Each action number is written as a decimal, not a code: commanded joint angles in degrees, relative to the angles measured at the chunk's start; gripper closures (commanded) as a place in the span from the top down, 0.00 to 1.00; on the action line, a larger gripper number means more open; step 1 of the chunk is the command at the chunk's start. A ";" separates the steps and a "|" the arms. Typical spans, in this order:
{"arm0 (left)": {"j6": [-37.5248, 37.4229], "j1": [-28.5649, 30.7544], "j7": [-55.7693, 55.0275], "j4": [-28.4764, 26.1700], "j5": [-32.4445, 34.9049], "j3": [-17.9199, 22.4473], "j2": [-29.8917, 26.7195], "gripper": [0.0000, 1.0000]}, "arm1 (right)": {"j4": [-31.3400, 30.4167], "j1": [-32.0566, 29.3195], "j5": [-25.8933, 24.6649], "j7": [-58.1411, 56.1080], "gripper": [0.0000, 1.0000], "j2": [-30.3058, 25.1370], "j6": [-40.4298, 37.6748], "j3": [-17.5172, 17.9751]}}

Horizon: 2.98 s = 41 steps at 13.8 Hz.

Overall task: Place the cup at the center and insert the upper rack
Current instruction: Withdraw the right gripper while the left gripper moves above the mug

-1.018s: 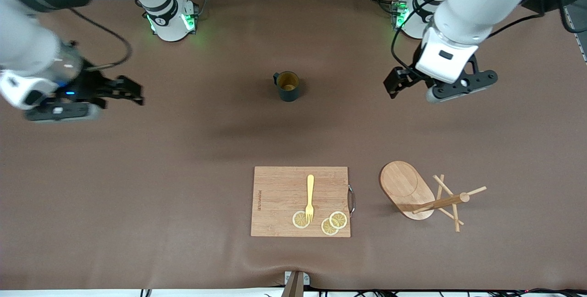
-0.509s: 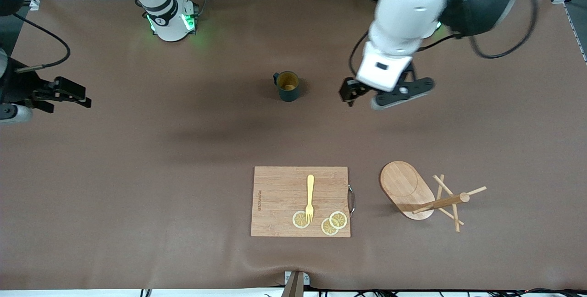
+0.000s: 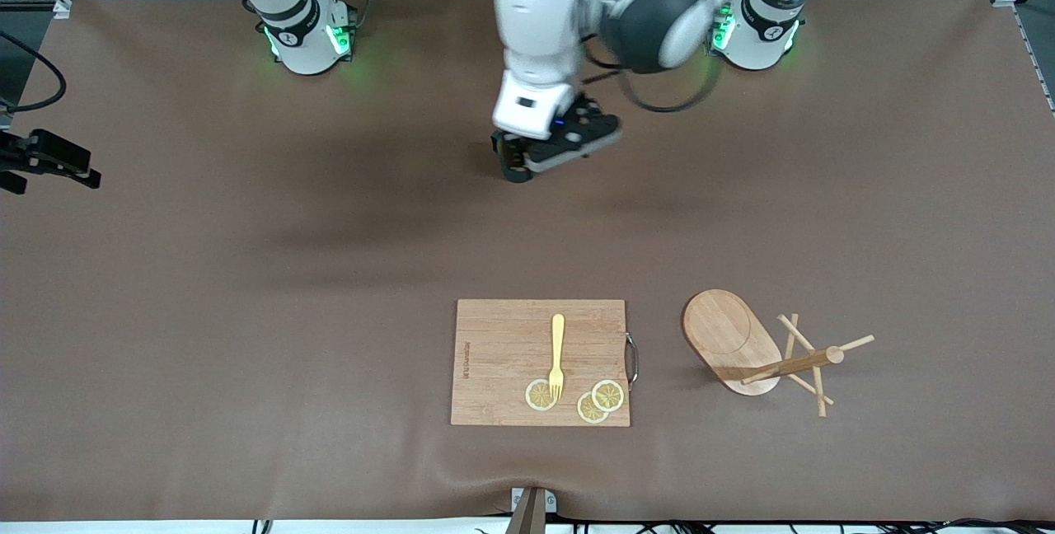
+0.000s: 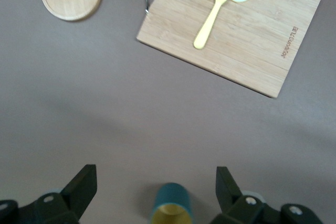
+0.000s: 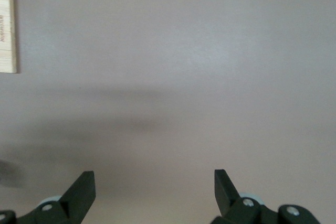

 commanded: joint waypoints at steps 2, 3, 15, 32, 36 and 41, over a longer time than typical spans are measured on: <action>0.38 -6.74 -9.26 7.11 6.34 0.82 8.79 1.00 | -0.52 -0.84 -1.78 -0.33 1.00 -2.34 -1.30 0.95; 1.09 -8.49 -10.84 7.02 7.57 0.82 9.93 1.00 | -0.52 -0.84 -1.78 -0.25 1.00 -2.52 -2.08 0.95; -2.93 -22.47 -38.35 6.76 13.74 2.93 17.59 1.00 | -0.26 -1.98 -2.57 -0.51 1.00 -2.08 -3.67 0.95; -3.83 -30.13 -56.21 10.10 12.16 8.65 26.12 0.89 | -0.43 -1.80 -2.13 -0.51 1.00 -1.73 -3.59 1.04; -3.74 -30.04 -56.73 10.10 10.58 8.65 26.64 0.73 | -0.70 -1.81 -1.52 -0.16 1.00 -1.46 -2.71 1.04; -3.74 -29.77 -57.44 10.10 8.47 8.73 26.56 0.54 | -0.61 -1.89 2.79 0.46 1.00 -1.64 -3.23 1.04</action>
